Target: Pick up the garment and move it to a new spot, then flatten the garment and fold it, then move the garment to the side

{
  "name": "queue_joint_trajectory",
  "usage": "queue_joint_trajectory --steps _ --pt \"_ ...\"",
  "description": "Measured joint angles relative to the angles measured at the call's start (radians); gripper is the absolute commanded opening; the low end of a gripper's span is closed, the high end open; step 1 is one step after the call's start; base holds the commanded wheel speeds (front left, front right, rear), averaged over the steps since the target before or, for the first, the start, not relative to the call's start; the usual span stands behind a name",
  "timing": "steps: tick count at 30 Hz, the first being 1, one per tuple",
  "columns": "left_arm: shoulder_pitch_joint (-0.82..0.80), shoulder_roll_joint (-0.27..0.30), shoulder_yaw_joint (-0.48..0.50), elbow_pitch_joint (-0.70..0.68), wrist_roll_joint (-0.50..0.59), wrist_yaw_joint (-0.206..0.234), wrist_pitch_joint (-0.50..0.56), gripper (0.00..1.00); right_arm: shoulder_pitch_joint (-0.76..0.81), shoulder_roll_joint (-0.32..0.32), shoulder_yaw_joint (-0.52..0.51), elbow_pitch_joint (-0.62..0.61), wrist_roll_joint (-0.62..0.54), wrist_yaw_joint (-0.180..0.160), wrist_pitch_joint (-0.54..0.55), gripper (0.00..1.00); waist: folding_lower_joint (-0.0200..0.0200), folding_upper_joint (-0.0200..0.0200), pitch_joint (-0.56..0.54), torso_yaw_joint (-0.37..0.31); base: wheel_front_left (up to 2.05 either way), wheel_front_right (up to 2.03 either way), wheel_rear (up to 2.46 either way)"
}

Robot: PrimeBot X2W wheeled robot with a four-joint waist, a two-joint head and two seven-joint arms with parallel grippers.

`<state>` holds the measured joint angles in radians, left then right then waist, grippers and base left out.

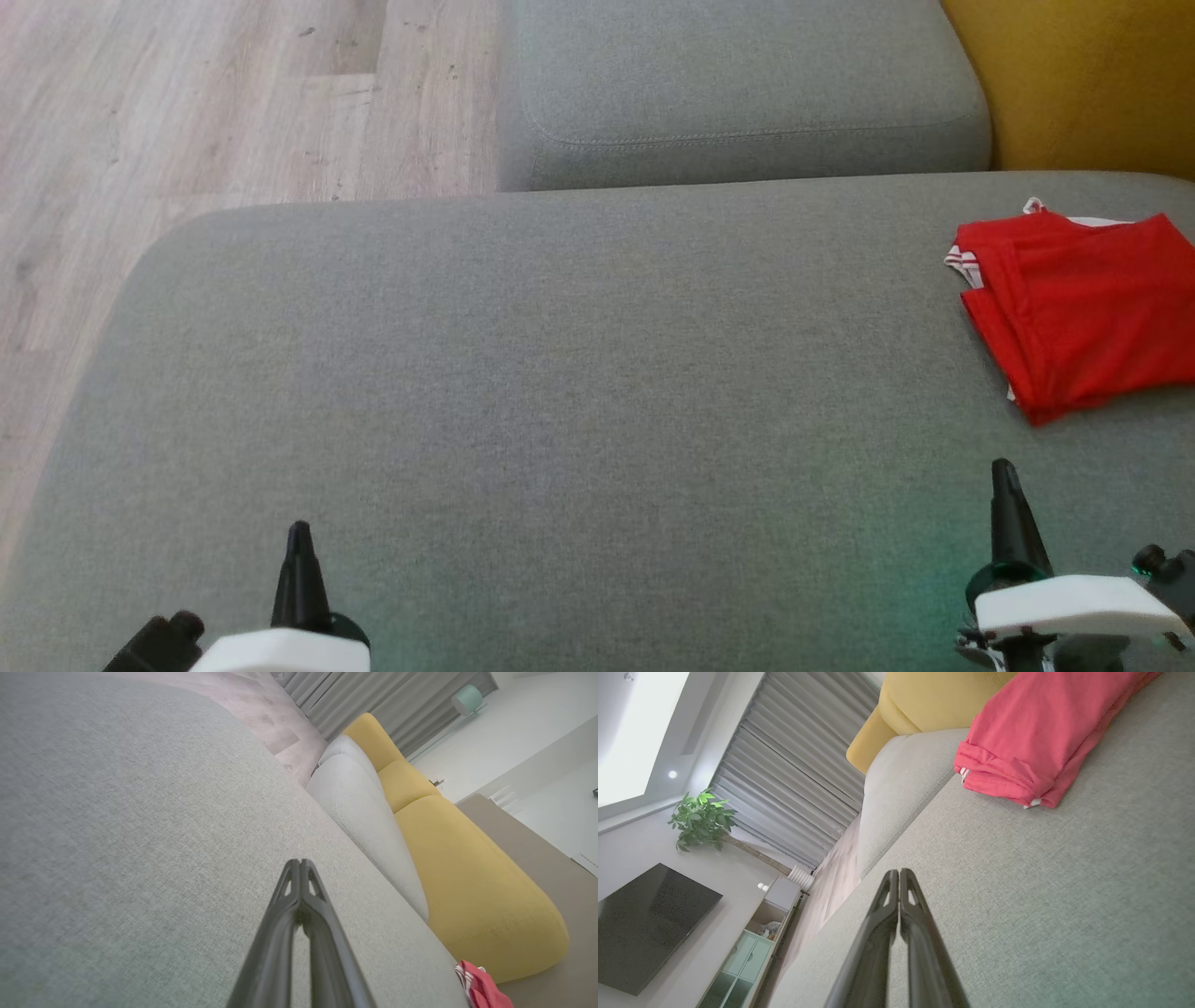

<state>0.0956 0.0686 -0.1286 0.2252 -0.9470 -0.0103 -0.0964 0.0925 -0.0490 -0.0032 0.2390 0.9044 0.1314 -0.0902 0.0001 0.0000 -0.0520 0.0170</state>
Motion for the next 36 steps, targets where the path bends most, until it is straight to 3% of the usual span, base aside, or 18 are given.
queue_joint_trajectory --steps 36 --pt "-0.088 0.0 0.098 0.028 -0.411 -0.068 0.099 0.0 -0.084 -0.003 -0.052 0.02 0.432 0.0 0.1 0.0 -0.0001 0.0 0.033 -0.01 0.0 0.0 0.0"
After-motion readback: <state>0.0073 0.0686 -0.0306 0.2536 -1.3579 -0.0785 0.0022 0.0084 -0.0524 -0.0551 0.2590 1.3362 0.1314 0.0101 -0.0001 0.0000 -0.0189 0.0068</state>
